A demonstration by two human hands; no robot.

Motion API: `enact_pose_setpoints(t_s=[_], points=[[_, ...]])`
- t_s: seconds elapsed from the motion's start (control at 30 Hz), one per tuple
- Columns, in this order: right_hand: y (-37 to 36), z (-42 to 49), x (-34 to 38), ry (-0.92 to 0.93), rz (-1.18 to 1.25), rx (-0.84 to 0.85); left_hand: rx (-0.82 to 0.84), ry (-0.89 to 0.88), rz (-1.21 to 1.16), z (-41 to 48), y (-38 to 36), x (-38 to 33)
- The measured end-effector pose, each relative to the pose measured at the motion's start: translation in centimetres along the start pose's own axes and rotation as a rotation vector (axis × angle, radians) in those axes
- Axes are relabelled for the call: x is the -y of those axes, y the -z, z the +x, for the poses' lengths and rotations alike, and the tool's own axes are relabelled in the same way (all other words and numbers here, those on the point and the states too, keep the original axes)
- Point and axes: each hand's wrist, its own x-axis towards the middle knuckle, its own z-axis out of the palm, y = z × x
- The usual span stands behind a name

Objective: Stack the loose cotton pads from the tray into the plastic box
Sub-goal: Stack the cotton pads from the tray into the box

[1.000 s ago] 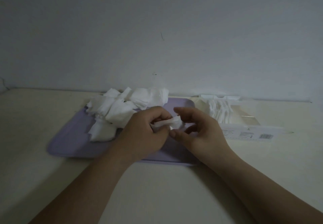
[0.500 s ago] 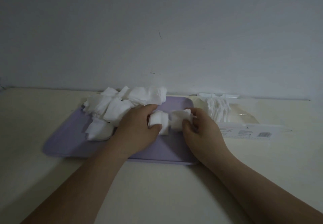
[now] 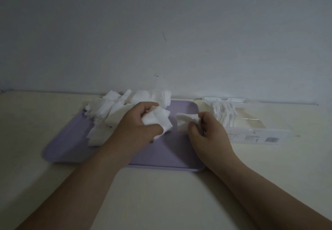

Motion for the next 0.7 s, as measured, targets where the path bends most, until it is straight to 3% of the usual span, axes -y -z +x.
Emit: enact_pose_setpoints(t_s=[0.4, 0.53, 0.7], points=[[0.03, 0.09, 0.06, -0.039, 0.137, 0.006, 0.122, 0.074, -0.2, 0.09, -0.2, 0.6], [0.1, 0.16, 0.08, -0.075, 0.287, 0.044, 0.192, 0.098, -0.321, -0.11, -0.38, 0.51], [0.11, -0.12, 0.41, -0.064, 0.515, 0.117, 0.222, 0.081, -0.271, -0.27, -0.72, 0.81]])
